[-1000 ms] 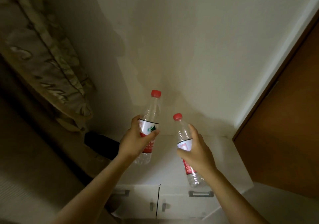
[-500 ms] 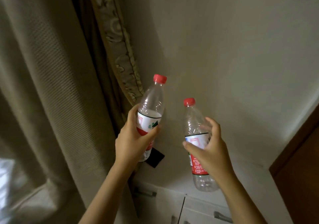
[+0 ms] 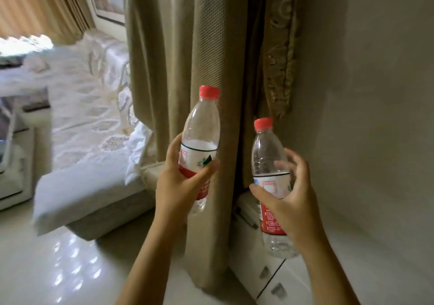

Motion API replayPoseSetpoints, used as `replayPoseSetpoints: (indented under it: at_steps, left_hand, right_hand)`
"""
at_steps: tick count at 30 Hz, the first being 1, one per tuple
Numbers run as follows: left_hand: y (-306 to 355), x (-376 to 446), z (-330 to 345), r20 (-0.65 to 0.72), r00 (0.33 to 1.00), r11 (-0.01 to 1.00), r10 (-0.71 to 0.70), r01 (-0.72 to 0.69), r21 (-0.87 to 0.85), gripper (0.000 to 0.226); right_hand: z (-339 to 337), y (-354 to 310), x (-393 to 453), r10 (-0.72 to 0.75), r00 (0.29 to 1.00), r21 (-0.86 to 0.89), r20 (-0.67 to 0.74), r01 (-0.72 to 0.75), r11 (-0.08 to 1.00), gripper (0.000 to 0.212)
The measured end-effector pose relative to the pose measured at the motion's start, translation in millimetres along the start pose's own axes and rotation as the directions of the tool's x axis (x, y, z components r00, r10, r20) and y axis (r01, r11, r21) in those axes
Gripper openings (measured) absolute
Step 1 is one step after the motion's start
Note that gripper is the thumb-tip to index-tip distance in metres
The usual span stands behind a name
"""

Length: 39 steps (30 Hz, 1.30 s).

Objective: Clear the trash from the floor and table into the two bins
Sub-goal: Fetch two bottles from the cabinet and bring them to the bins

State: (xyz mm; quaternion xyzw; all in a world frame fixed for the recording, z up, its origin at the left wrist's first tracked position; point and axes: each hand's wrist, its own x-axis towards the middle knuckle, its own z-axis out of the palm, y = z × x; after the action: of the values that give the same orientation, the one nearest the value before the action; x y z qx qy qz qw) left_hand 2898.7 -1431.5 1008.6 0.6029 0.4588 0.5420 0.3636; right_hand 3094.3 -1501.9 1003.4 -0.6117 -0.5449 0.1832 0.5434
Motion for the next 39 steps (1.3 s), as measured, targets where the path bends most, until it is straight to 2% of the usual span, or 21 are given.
replayPoseSetpoints:
  at_steps: [5, 7, 9, 16, 21, 28, 32, 34, 39]
  left_hand:
    - [3, -39, -59, -0.155, 0.988, 0.997, -0.027, 0.037, 0.063, 0.082]
    - [4, -54, -85, -0.22, 0.975, 0.997, -0.041, 0.055, 0.058, 0.086]
    - [3, -68, -112, -0.292, 0.955, 0.996, -0.041, 0.062, 0.061, 0.088]
    - [3, -112, -195, -0.501, 0.865, 0.989, -0.017, 0.089, 0.12, 0.092]
    - [3, -145, -261, -0.601, 0.799, 0.987, -0.015, 0.109, 0.12, 0.081]
    - [9, -195, -377, -0.713, 0.699, 0.973, -0.044, 0.191, 0.127, 0.082]
    - [12, -234, -452, -0.77, 0.637, 0.965, -0.032, 0.22, 0.143, 0.089]
    - [14, -260, -489, -0.806, 0.592, 0.957, -0.022, 0.246, 0.155, 0.091]
    - [20, -321, -568, -0.912, 0.409, 0.936, 0.008, 0.318, 0.151, 0.096]
  right_hand:
    - [46, -21, -23, -0.101, 0.985, 0.052, 0.142, 0.095, 0.994, 0.082]
    - [67, -33, -31, -0.128, 0.974, 0.077, 0.188, 0.116, 0.99, 0.087]
    - [87, -47, -36, -0.142, 0.96, 0.132, 0.243, 0.112, 0.985, 0.083]
    - [154, -90, -69, -0.236, 0.863, 0.228, 0.447, 0.145, 0.963, 0.083]
    - [204, -132, -103, -0.279, 0.798, 0.322, 0.534, 0.113, 0.94, 0.086]
    - [293, -199, -174, -0.35, 0.691, 0.387, 0.632, 0.11, 0.915, 0.084]
    - [350, -242, -228, -0.405, 0.619, 0.436, 0.673, 0.111, 0.893, 0.087]
    - [378, -263, -257, -0.453, 0.554, 0.474, 0.698, 0.115, 0.873, 0.086]
    - [447, -314, -316, -0.538, 0.412, 0.544, 0.735, 0.114, 0.831, 0.09]
